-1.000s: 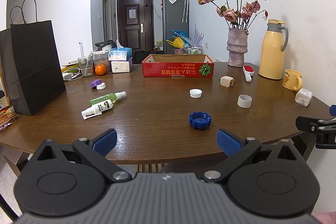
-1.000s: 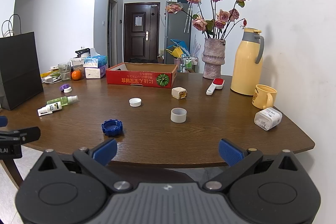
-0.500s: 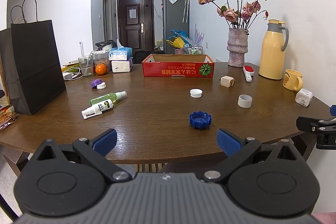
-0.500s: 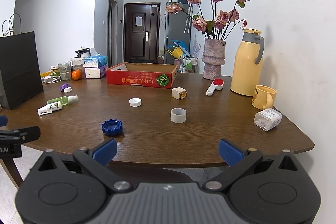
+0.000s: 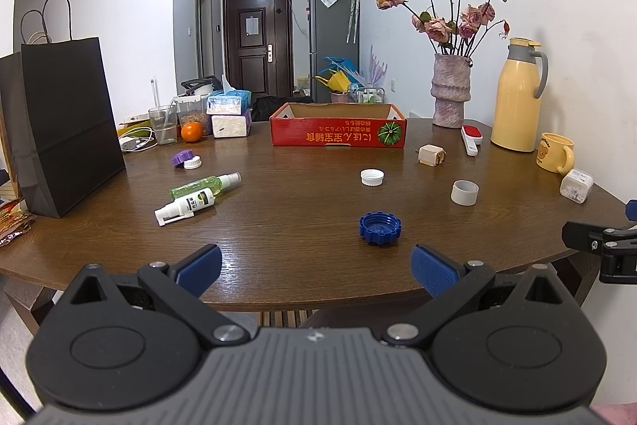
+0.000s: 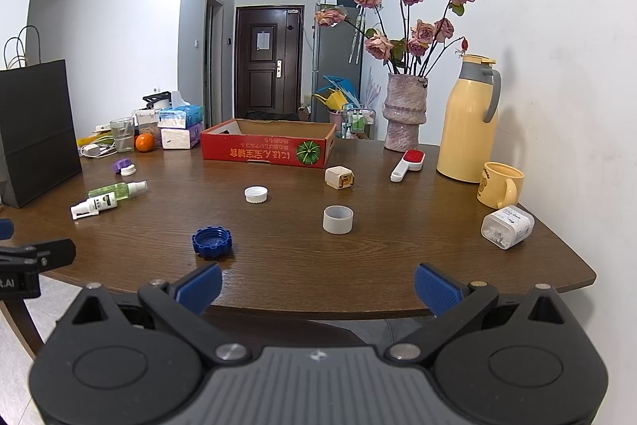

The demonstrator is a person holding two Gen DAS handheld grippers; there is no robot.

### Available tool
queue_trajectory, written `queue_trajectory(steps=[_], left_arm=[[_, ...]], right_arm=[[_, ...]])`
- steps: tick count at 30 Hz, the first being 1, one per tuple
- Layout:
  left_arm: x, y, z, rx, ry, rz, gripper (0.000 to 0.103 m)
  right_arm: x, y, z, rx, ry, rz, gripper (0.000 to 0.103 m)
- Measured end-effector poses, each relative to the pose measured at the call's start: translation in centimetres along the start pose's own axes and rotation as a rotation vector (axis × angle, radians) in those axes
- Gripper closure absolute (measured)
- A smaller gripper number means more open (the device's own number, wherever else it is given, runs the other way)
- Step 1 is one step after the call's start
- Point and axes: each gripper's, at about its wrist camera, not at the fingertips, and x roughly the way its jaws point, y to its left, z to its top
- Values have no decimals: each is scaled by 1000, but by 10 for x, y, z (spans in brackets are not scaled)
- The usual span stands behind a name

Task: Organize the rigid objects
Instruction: 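Move the right tool toward the white tape roll while the left tool advances toward the spray bottles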

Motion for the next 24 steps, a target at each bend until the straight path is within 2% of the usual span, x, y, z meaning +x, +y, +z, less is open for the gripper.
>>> queue_trajectory(steps=[16, 24], left_arm=[[16, 15, 3, -33, 21, 17, 0], [36, 26, 7, -47, 45, 33, 0]], right_arm=[[20, 14, 4, -44, 34, 22, 0], [38, 17, 11, -49, 47, 22, 0]])
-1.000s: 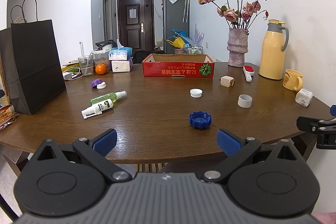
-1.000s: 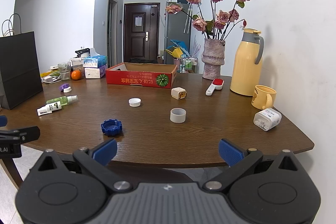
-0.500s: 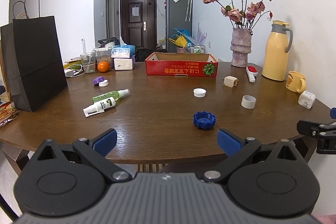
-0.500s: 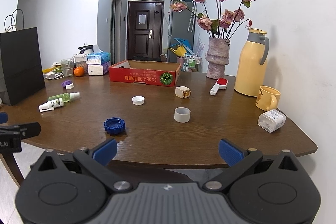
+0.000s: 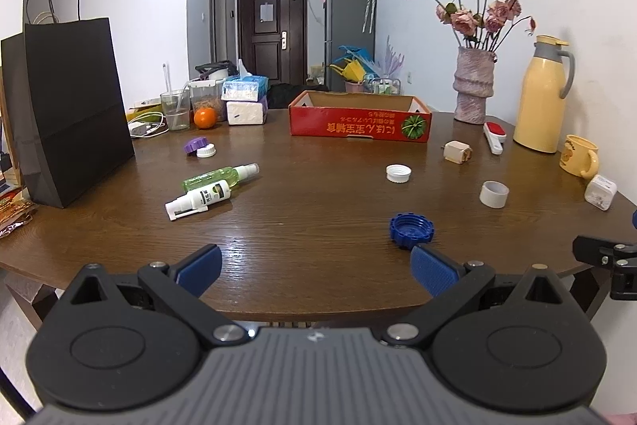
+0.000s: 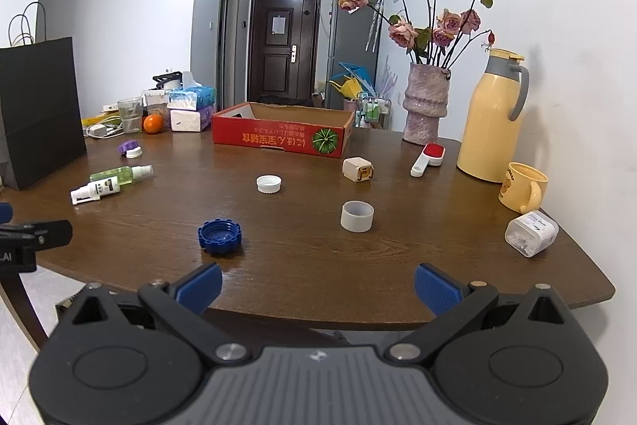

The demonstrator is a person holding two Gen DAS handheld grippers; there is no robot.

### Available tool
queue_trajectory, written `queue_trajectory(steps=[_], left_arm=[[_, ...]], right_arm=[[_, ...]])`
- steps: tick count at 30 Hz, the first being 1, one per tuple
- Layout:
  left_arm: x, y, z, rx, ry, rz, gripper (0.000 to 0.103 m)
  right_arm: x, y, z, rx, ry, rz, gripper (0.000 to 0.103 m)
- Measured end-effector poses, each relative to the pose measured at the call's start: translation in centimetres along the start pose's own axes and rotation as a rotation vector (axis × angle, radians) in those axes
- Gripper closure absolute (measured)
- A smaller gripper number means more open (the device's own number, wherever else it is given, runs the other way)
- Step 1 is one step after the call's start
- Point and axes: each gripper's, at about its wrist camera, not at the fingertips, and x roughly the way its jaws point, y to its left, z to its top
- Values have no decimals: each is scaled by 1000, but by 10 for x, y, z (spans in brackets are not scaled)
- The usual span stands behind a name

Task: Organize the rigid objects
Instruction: 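Move the right tool toward the white tape roll while the left tool advances toward the spray bottles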

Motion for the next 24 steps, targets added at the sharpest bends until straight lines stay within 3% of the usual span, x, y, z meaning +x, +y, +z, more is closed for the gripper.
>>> queue_trajectory(steps=[24], left_arm=[[72, 21, 17, -43, 95, 45, 0]], right_arm=[[75, -10, 18, 12, 86, -16, 0]])
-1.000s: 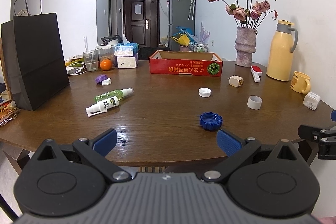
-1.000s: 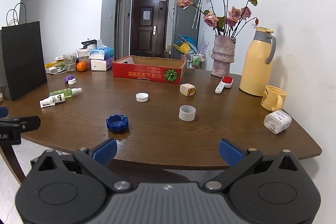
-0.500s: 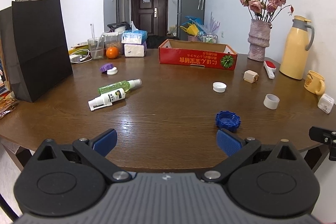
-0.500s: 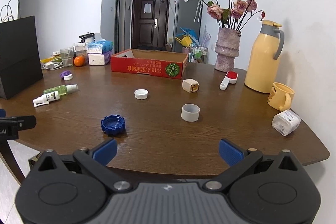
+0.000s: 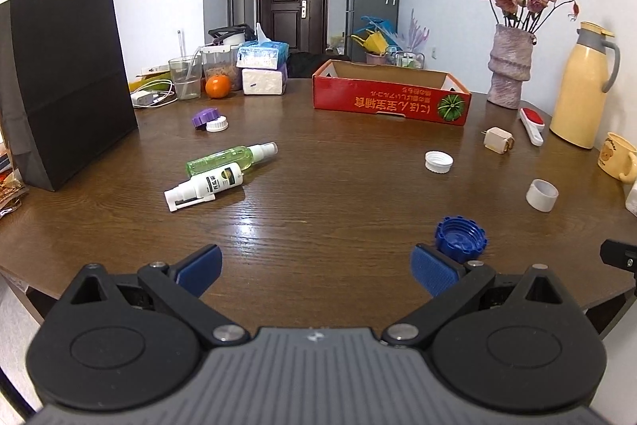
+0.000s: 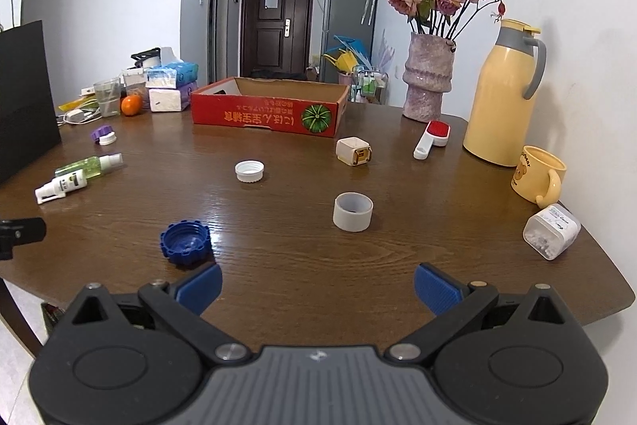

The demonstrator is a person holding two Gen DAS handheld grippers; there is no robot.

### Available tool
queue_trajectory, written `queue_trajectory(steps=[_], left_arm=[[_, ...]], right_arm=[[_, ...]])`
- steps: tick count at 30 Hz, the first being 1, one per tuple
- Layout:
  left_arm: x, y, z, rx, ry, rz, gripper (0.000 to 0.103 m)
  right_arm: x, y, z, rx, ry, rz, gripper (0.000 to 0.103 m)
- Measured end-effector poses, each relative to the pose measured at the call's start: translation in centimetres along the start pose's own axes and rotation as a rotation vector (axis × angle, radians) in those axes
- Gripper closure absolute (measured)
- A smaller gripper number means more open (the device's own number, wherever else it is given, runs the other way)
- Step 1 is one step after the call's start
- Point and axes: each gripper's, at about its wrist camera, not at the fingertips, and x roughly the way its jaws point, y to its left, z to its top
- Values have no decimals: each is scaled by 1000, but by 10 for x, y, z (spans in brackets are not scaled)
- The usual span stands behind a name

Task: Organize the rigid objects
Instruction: 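Move the right tool toward the white tape roll while the left tool advances toward the spray bottles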

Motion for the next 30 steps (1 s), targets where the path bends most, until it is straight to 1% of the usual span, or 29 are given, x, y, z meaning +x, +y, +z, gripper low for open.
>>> queue_trajectory(steps=[8, 18, 26, 30], left_arm=[[26, 7, 8, -12, 33, 20, 0], [60, 19, 17, -43, 71, 65, 0], [77, 28, 25, -79, 85, 100, 0], [84, 31, 28, -94, 90, 116, 0]], right_arm=[[34, -4, 9, -7, 43, -18, 1], [78, -12, 15, 4, 86, -21, 2], [116, -21, 23, 9, 83, -26, 8], [137, -29, 29, 26, 73, -37, 14]])
